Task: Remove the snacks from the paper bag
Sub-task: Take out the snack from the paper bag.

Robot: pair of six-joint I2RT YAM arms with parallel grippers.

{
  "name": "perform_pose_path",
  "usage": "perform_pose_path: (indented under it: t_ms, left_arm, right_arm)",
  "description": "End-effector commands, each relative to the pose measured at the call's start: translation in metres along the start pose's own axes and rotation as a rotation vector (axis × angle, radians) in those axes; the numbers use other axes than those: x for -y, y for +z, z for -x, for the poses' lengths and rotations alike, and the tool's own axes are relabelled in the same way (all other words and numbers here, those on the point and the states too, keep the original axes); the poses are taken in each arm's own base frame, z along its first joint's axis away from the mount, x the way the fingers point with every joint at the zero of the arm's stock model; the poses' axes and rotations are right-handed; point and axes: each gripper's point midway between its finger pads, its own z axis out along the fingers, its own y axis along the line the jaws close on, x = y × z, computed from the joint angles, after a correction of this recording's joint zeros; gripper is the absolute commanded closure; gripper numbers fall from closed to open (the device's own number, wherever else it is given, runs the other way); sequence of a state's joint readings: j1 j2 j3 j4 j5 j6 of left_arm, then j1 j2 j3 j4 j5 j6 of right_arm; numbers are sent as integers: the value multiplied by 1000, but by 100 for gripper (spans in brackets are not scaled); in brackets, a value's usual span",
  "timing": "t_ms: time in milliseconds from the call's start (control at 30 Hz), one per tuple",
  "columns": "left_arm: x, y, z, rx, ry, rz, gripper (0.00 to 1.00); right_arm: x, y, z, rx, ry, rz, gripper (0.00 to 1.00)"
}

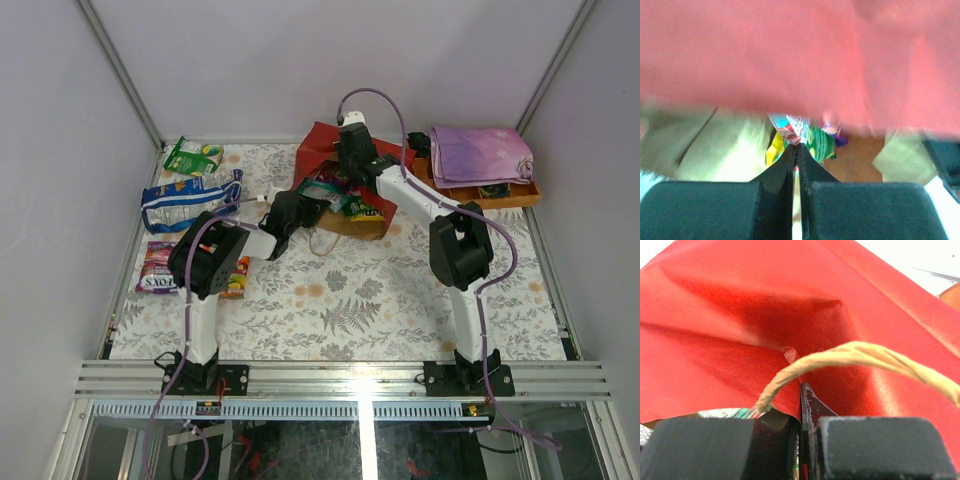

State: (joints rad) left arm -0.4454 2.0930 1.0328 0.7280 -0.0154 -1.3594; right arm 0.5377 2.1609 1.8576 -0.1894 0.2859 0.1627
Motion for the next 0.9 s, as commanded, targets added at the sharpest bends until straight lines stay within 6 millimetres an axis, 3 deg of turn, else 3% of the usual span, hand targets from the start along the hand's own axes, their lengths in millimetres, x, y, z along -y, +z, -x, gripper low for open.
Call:
perform_pose_path:
  t_ms: [0,167,367,467,567,867]
  left_arm:
    - [1,-35,-5,5,95,11,100]
    - [-30,-52,-20,-46,113,117,98]
    - [-57,-41,-34,-91,113,184,53]
    - [-63,-36,-34,-83,134,218,42]
    - [-63,-33,-31,-56,147,225,37]
    - [-58,-18,-29,-38,119,218,37]
  right_arm:
    - [15,-20,50,119,80,-26,100]
    - [11,-18,46,112,95,-10,100]
    - [8,-19,44,105,103,14,100]
    - [9,-21,44,107,95,11,100]
    - [11,-24,43,111,90,9,100]
    - [6,-23,40,107,82,35,100]
